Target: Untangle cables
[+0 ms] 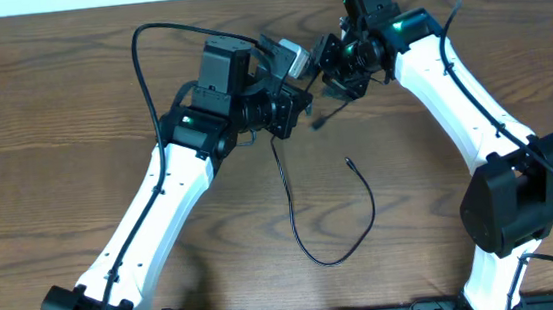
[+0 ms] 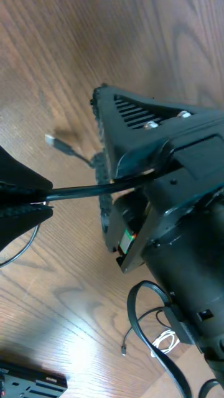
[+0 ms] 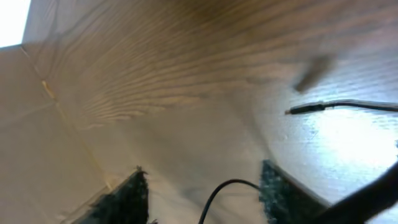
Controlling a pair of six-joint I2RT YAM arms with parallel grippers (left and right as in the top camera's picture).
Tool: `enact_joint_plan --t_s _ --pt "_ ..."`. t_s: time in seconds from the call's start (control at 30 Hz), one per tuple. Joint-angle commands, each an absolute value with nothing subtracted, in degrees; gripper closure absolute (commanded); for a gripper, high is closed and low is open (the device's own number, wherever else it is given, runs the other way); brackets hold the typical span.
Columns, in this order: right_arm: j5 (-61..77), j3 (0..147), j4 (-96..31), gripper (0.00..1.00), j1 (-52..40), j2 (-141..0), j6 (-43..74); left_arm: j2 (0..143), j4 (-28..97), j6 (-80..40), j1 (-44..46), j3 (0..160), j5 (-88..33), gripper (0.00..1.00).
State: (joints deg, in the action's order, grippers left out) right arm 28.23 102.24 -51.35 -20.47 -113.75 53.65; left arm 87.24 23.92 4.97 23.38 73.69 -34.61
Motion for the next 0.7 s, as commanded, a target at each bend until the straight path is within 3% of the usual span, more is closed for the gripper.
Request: enact_joint_plan --t_s 0.0,0.1,0.33,0.37,0.4,0.47,0.67 --pt "30.26 102.08 -51.03 0.79 -20.32 -113.62 54.61 86.91 23.90 6.00 23.59 74.19 -34.79 0.92" --pt "30.11 102.08 -50.98 0.98 -19.81 -113.62 54.15 86.91 24.58 5.98 23.59 74.19 -31.18 0.92" --pt "28.75 102.08 -50.06 0.99 -16.51 -113.62 51.31 86.91 27.33 5.96 23.59 74.19 -22.83 0.92" --pt "28.69 102.08 -49.93 0.99 -16.01 -113.60 51.31 86.91 27.55 5.96 23.53 74.19 -22.79 0.84" --pt "28.62 102.10 -49.69 0.99 -15.11 -113.60 50.89 86.91 27.62 5.98 23.55 74.19 -22.81 0.67" --pt "28.40 102.10 -49.04 0.99 -12.73 -113.60 49.41 86.91 27.66 5.98 23.55 74.19 -22.81 0.52" --pt "28.29 102.10 -47.70 0.99 -3.84 -113.60 42.52 86.91 27.81 5.98 23.55 74.19 -22.83 0.42"
